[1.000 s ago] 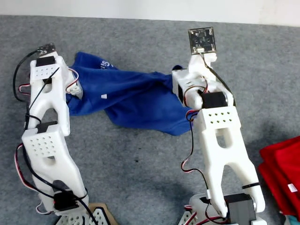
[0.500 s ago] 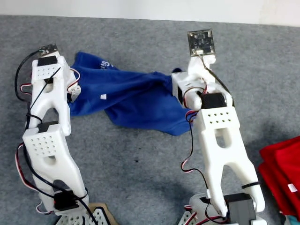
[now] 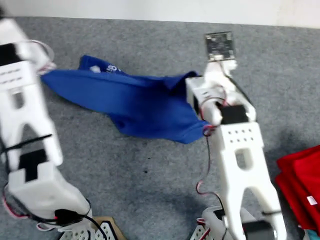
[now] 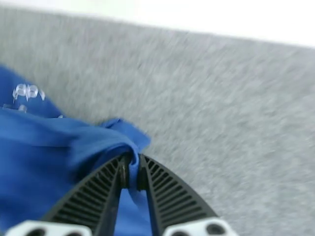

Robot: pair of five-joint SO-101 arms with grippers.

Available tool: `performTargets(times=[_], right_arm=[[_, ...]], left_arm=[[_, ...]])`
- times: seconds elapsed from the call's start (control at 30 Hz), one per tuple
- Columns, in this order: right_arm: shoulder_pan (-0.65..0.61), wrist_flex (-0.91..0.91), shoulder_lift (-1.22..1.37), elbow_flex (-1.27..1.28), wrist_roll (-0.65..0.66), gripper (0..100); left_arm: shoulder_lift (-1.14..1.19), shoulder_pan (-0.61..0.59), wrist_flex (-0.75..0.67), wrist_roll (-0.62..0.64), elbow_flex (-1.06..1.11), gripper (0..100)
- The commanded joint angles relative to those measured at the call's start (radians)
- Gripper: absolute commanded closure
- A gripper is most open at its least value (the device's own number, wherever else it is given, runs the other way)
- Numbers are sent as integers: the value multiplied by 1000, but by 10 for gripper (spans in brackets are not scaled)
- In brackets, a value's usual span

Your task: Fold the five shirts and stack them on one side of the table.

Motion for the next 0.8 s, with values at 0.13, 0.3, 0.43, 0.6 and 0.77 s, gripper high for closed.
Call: performTargets(times=[0.13,0.3,0.43,0.6,0.77], right_arm=[[107,74,-246,-28,-5,991],[111,127,-317,-36,-2,991],[107,154,-355,-38,6,991],[65,231,-378,-30,40,991],[62,262,-375,-24,37,991]], left_arm=[[-104,-214,-117,301,-36,965],[-110,-211,-118,301,-41,965],[-111,-213,-112,301,-41,965],[-97,-136,-89,284,53,964],[-99,19,-91,137,275,831]])
